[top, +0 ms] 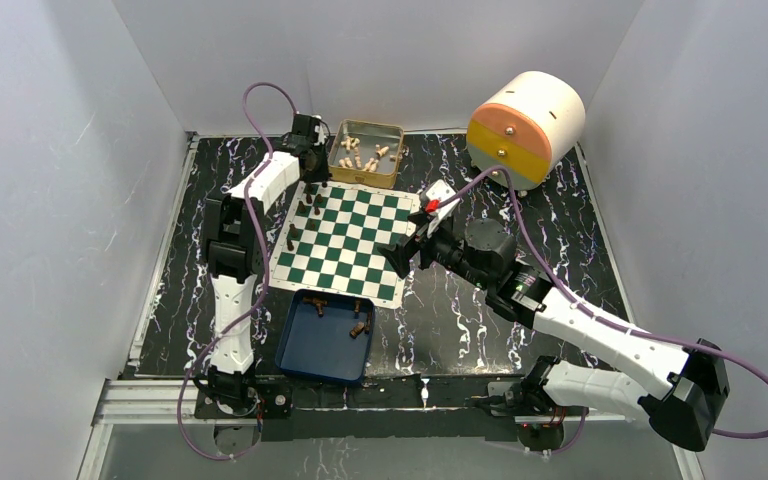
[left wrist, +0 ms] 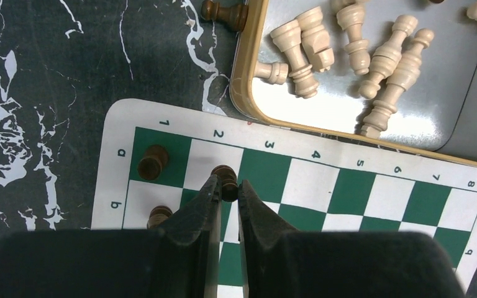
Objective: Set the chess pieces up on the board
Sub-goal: Place the chess piece on the chessboard.
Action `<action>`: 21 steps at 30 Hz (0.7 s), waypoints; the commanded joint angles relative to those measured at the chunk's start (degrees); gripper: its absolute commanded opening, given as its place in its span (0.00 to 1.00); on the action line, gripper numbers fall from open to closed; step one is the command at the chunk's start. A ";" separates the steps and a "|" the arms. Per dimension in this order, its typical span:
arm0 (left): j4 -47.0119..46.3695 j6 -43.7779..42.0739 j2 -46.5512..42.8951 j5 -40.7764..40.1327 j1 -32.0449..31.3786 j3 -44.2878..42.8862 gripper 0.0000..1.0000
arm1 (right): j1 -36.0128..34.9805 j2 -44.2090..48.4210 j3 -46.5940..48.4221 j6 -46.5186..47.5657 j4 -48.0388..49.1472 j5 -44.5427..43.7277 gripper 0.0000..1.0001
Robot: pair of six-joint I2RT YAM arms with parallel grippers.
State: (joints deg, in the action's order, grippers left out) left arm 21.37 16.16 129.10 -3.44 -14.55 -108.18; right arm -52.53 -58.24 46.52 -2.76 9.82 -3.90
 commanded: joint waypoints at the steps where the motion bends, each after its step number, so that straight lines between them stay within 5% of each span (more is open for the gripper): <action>1: -0.87 -0.40 -0.72 1.75 1.24 -0.30 0.00 | 0.00 1.01 2.97 0.83 2.04 -1.04 0.99; 21: -1.15 -0.43 2.25 3.44 1.63 -0.81 0.00 | 0.02 1.90 2.78 1.71 1.87 -2.03 0.99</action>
State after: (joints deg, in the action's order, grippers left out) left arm 20.27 16.05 130.52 -0.60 -13.04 -108.18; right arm -52.53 -57.69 46.61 -2.04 9.47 -4.80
